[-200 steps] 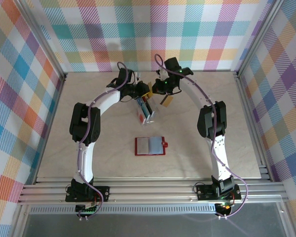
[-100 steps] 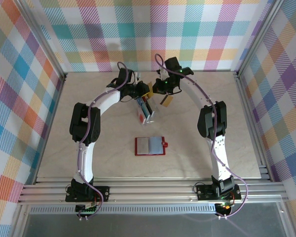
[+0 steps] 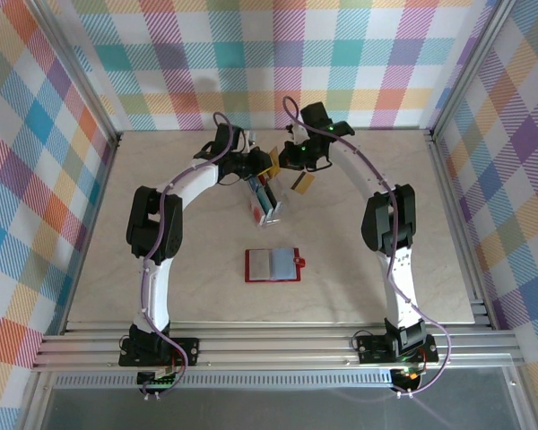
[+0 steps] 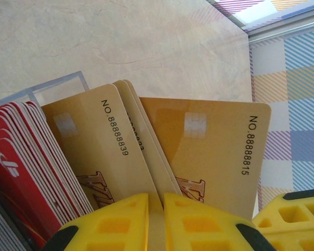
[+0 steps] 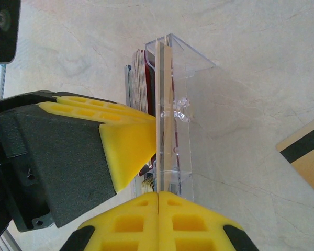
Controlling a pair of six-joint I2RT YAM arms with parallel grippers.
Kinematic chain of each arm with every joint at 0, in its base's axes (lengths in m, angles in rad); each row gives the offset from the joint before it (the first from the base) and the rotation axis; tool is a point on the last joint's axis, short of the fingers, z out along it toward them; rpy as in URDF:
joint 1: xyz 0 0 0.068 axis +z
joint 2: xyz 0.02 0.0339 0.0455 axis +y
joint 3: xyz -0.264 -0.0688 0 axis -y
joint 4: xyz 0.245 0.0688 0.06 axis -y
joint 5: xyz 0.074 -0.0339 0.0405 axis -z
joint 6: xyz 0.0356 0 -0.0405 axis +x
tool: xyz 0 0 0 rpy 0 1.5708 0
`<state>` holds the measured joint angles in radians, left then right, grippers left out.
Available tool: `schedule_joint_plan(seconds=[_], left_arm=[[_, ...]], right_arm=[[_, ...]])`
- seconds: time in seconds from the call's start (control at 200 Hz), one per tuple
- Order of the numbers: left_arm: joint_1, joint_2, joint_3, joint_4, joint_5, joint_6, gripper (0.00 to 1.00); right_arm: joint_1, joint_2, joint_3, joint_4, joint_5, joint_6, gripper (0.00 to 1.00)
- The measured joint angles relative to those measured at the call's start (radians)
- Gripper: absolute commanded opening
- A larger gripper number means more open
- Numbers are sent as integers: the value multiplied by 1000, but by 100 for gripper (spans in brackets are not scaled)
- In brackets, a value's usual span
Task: Put the credit cards into the card holder
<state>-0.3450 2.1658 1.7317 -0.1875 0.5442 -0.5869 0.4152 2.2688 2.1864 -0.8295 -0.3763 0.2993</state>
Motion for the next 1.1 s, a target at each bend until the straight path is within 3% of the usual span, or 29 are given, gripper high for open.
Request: schedule_joint_plan(seconds=[0.66, 1.1], left_arm=[[0, -295, -214, 28, 19, -4, 30], [-87, -669, -740, 157, -132, 9, 40]], right_arm=[[0, -212, -233, 116, 54, 27, 0], [10, -644, -821, 397, 56, 113, 0]])
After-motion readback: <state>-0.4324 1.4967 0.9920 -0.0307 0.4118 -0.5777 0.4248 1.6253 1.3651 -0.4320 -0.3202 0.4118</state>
